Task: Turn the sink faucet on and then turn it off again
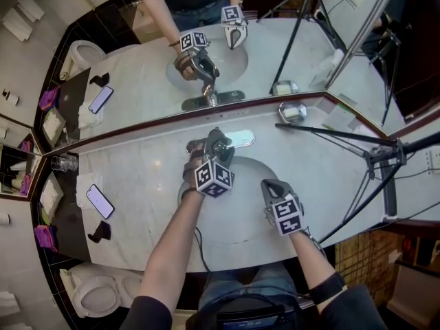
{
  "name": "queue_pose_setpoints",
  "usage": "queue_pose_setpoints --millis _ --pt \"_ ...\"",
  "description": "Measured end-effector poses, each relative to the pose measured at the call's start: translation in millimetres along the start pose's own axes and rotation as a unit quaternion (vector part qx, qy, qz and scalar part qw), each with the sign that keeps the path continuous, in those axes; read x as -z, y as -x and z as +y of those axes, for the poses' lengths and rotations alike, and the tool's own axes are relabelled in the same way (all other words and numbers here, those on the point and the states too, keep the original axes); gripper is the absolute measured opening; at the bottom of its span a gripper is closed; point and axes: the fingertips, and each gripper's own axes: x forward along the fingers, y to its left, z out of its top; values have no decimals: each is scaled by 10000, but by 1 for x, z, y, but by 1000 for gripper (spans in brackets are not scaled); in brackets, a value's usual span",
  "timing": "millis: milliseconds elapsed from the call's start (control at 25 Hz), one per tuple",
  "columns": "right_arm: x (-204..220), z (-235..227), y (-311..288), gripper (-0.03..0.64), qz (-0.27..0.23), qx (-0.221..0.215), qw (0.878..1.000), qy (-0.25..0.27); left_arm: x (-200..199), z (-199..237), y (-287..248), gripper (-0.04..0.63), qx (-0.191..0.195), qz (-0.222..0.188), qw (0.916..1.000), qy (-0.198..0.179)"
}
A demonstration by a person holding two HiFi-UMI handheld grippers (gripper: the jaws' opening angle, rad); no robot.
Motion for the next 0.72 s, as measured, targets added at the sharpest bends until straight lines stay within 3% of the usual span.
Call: queue_pose_setpoints --millis 240,440,720 --pt "8 -3 -2 22 45 24 10000 -64 -3 -4 -3 206 -217 68 9995 -199" --pt "11 2 -3 21 49 -17 9999 -86 -7 -3 2 187 -421 81 9990 -131" --pt "12 4 -5 22 66 -35 9999 -98 -6 -7 3 179 -537 44 9977 -410"
